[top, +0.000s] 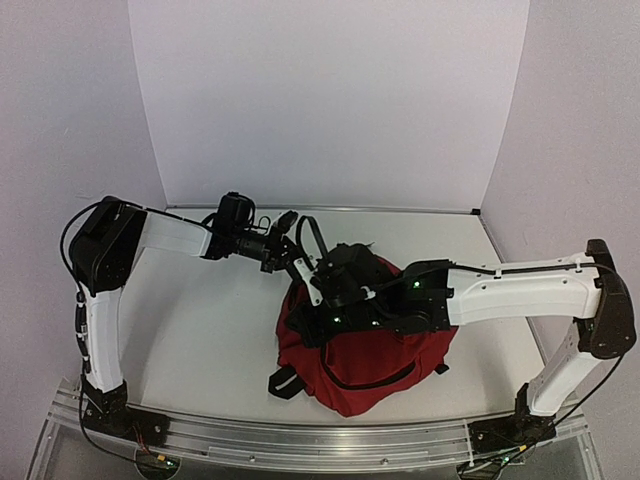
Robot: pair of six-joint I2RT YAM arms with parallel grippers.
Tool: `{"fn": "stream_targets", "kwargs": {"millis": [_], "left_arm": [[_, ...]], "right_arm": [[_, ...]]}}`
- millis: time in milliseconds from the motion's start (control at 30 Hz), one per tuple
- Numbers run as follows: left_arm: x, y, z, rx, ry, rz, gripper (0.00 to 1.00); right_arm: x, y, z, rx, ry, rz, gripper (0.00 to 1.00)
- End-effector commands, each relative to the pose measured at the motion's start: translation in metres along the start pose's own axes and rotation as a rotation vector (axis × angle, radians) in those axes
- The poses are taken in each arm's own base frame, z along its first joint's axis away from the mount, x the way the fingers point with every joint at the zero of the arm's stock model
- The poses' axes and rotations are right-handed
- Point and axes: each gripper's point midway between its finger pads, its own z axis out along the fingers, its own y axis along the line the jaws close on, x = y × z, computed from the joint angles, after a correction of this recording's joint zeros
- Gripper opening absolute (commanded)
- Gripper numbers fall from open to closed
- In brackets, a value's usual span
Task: Pack the student bag
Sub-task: Zip the student bag at the center of the board.
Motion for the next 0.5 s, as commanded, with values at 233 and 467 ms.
{"fn": "stream_targets", "kwargs": {"millis": [233,467], "left_arm": [[-0.1,-0.013,-0.082,-0.229,-0.441,0.225,0.48],[-0.077,-0.019,-0.148,-0.475,-0.498,0.2,0.83]], "right_arm": [[-0.027,0.053,-0.036,-0.118,-0.104,-0.001,0.63],[-0.073,-0.009,-0.032,0.07,-0.201,0.045,0.98]]}}
